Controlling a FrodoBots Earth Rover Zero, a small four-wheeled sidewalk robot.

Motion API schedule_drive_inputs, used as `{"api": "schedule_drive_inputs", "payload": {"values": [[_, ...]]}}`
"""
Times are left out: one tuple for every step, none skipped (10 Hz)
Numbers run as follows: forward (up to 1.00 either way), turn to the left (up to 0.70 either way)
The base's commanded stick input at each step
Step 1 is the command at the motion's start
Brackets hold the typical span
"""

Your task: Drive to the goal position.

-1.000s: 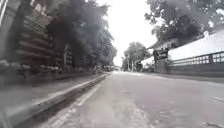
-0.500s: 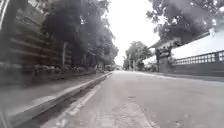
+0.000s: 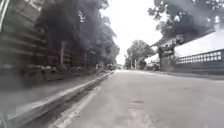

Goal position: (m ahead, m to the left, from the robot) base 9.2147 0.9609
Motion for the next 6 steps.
{"api": "schedule_drive_inputs", "payload": {"values": [[0.70,-0.33],[0.70,-0.33],[0.70,-0.32],[0.70,-0.02],[0.70,0.00],[0.70,0.00]]}}
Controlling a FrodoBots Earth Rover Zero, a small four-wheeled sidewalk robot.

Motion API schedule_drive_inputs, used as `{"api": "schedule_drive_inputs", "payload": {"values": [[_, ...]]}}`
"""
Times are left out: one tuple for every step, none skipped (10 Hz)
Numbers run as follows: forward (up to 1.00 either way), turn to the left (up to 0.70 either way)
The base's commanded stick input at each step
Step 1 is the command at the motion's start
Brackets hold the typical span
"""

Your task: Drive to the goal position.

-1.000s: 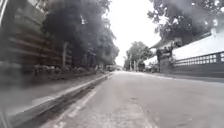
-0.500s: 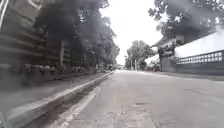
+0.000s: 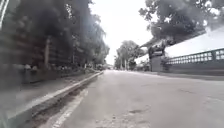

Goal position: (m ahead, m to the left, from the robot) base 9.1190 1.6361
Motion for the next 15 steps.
{"api": "schedule_drive_inputs", "payload": {"values": [[0.70,0.00],[0.70,0.00],[0.70,0.00],[0.70,0.00],[0.70,0.00],[0.70,0.00],[0.70,0.00],[0.70,0.00],[0.70,0.00],[0.70,0.00],[0.70,0.00],[0.70,0.00],[0.70,0.00],[0.70,0.00],[0.70,0.00]]}}
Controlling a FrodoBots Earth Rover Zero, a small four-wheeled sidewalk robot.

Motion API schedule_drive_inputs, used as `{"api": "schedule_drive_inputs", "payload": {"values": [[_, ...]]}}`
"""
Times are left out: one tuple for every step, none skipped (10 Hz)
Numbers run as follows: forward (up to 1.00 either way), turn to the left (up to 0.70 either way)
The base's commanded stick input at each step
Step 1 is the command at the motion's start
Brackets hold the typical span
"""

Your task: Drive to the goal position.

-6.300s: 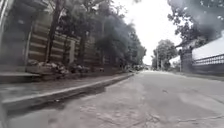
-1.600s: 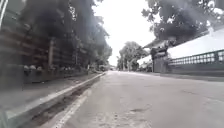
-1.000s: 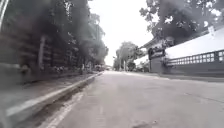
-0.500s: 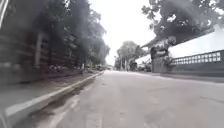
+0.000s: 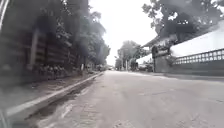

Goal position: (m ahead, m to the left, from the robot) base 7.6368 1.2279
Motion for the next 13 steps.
{"api": "schedule_drive_inputs", "payload": {"values": [[0.70,0.00],[0.70,0.00],[0.70,0.00],[0.70,0.00],[0.70,0.00],[0.70,0.00],[0.70,0.00],[0.70,-0.02],[0.70,-0.02],[0.70,-0.02],[0.70,-0.02],[0.70,-0.02],[0.70,-0.02]]}}
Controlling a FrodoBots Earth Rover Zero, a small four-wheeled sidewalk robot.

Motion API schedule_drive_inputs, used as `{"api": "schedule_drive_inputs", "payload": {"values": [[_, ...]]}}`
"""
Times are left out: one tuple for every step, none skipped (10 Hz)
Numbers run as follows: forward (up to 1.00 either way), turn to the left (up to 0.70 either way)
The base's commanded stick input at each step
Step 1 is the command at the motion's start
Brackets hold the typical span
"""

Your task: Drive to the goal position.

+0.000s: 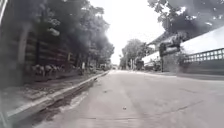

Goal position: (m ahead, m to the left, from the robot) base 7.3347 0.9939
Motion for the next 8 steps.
{"api": "schedule_drive_inputs", "payload": {"values": [[0.70,-0.02],[0.70,-0.02],[0.70,-0.02],[0.70,-0.02],[0.70,-0.02],[0.70,-0.01],[0.70,0.00],[0.70,0.00]]}}
